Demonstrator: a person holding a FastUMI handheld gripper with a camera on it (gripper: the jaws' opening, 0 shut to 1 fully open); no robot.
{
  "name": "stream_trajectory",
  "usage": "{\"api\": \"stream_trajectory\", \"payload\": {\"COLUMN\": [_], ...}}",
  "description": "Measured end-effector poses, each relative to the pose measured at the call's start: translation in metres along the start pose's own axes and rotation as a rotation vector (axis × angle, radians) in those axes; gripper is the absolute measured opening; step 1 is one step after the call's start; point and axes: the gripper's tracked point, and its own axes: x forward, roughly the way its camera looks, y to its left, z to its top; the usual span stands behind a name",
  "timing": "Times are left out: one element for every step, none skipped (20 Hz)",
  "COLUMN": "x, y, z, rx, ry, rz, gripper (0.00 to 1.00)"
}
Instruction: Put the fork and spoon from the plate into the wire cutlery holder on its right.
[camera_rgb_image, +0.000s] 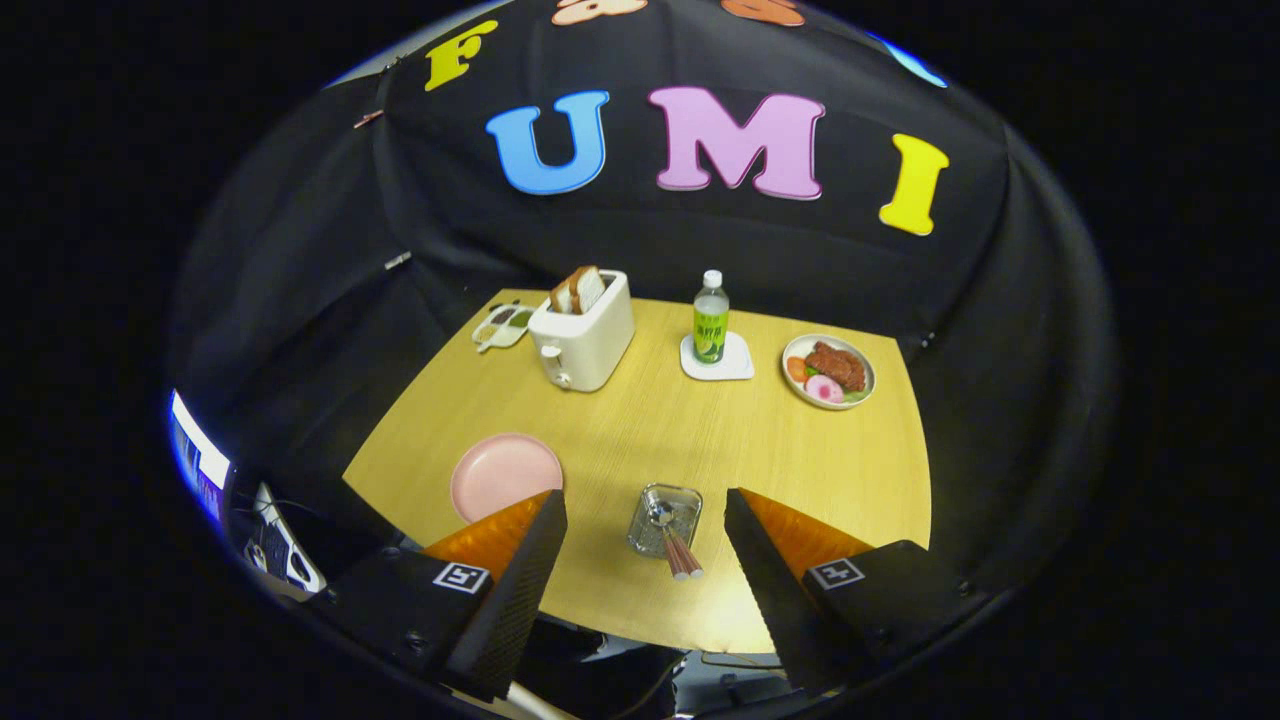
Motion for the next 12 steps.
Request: {"api": "stream_trajectory", "payload": {"x": [-0.012, -0.021, -0.029, -0.037, -0.044, -0.053, -0.059, -0.065, -0.070, -0.074, -0.078, -0.081], "y": [0.001, 0.002, 0.004, 0.004, 0.001, 0.001, 0.003, 0.005, 0.011, 0.016, 0.021, 0.024], "z": [0.009, 0.018, 0.027, 0.037, 0.046, 0.055, 0.064, 0.074, 0.081, 0.087, 0.093, 0.098], "rx": [0.012, 0.026, 0.045, 0.060, 0.071, 0.079, 0.083, 0.090, 0.104, 0.125, 0.140, 0.148], "ry": [-0.061, -0.121, -0.181, -0.238, -0.289, -0.337, -0.385, -0.428, -0.461, -0.490, -0.516, -0.538], "rz": [-0.020, -0.043, -0.064, -0.085, -0.111, -0.132, -0.145, -0.150, -0.146, -0.144, -0.139, -0.141], "gripper": [0.99, 0.99, 0.99, 0.99, 0.99, 0.99, 0.99, 0.99, 0.99, 0.99, 0.99, 0.99]}}
